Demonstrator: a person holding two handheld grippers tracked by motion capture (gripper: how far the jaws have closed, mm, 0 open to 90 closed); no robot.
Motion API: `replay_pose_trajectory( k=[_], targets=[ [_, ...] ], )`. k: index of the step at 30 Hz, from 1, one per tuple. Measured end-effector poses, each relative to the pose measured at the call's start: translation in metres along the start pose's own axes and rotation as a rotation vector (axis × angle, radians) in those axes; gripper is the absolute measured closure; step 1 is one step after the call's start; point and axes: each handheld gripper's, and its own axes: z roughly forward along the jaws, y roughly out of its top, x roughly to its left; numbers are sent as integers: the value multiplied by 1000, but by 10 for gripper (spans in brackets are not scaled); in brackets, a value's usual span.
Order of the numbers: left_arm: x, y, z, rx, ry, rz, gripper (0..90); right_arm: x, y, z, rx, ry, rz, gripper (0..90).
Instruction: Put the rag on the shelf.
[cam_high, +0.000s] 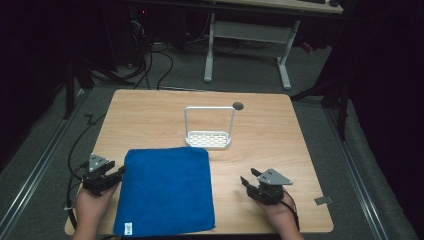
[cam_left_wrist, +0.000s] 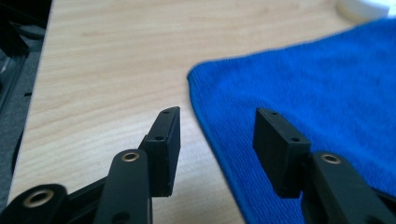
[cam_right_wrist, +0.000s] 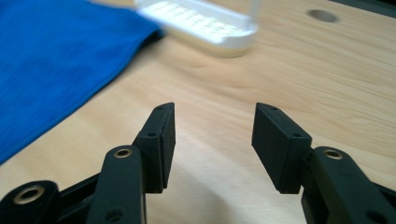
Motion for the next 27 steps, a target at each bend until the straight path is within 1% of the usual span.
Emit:
replay_pose_trajectory(
  k=[1,2,3,5,6,7,8,11,16,17,21,23,27],
  targets=[
    [-1,2,0,-6,-5,-1,517,-5,0,0,-7,-8,29,493],
    [-1,3,-1,-15,-6,-10,517,-8,1,-1,-10,-18,38,498],
    [0,3,-2,-18,-8,-16,518,-9,0,-1,-17,-29,43,501],
    [0,3,-2,-22,-7,-16,519,-10,0,-1,-15,-31,48,503],
    [-1,2,-2,-17,-7,-3,517,-11,-2,-2,-9,-32,46,502],
    [-1,2,-2,-17,-7,-3,515,-11,-2,-2,-9,-32,46,502],
    [-1,1,0,-13,-4,0,513,-11,-2,-1,-8,-29,57,508],
    [0,1,0,-19,-3,-8,506,-10,-1,2,-4,-31,51,514],
    [1,1,-1,-28,5,-6,492,-8,-1,5,3,-25,48,517],
    [2,1,-1,-32,6,-8,485,-7,-1,7,13,-22,45,515],
    [2,1,0,-33,11,-3,475,-4,-2,8,17,-17,43,513],
    [1,1,0,-38,11,-4,475,-3,-2,8,15,-13,35,517],
    [0,1,0,-47,12,-5,475,-2,-2,8,15,-12,35,526]
  ],
)
